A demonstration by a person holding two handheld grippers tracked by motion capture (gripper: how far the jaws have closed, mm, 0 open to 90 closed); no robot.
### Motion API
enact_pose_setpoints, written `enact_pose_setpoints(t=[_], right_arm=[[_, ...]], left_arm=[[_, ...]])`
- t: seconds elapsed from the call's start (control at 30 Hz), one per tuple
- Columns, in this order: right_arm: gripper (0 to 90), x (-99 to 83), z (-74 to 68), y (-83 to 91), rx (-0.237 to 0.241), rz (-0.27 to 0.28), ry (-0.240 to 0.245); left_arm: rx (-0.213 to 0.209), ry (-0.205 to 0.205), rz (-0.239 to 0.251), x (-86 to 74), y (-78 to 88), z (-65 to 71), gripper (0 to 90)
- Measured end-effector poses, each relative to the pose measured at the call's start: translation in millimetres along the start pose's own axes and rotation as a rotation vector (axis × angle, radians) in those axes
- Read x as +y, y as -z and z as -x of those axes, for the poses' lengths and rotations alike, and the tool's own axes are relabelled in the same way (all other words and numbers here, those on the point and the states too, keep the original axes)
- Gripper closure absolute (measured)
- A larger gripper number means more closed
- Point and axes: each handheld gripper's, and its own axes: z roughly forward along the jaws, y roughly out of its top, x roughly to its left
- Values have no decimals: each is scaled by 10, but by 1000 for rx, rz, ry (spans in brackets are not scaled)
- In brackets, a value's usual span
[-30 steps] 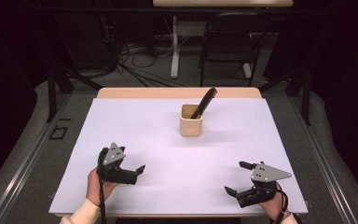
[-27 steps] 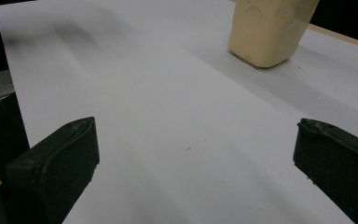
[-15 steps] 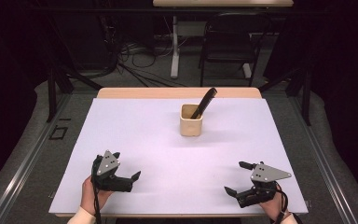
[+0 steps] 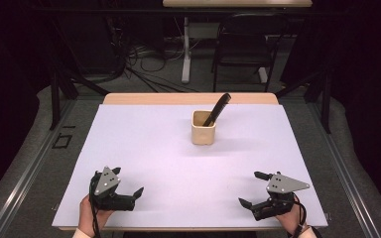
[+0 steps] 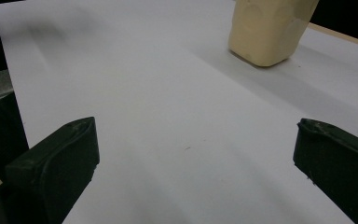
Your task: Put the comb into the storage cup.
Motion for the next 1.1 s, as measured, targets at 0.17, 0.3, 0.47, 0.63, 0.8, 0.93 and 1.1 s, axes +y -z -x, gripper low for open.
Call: enact_pose_setpoints(t=[0.17, 0.3, 0.47, 0.63, 0.8, 0.93, 1.1], right_arm=[[0, -1, 0, -2, 1, -2, -1], [0, -1, 2, -4, -1, -3, -2], [0, -2, 3, -5, -2, -4, -1], [0, -4, 4, -3, -3, -6, -2], [0, -6, 4, -1, -5, -5, -3], [0, -4, 2, -3, -2, -11, 1], [0, -6, 6, -4, -1, -13, 0]], left_arm=[[14, 7, 5, -46, 57, -3, 0], [24, 9, 8, -72, 96, -10, 0], [31, 6, 5, -113, 137, -6, 0], [40, 14, 5, -157, 178, -13, 0], [38, 20, 12, -199, 202, -12, 0], [36, 9, 14, -218, 199, -1, 0], [33, 14, 12, -252, 205, 6, 0]])
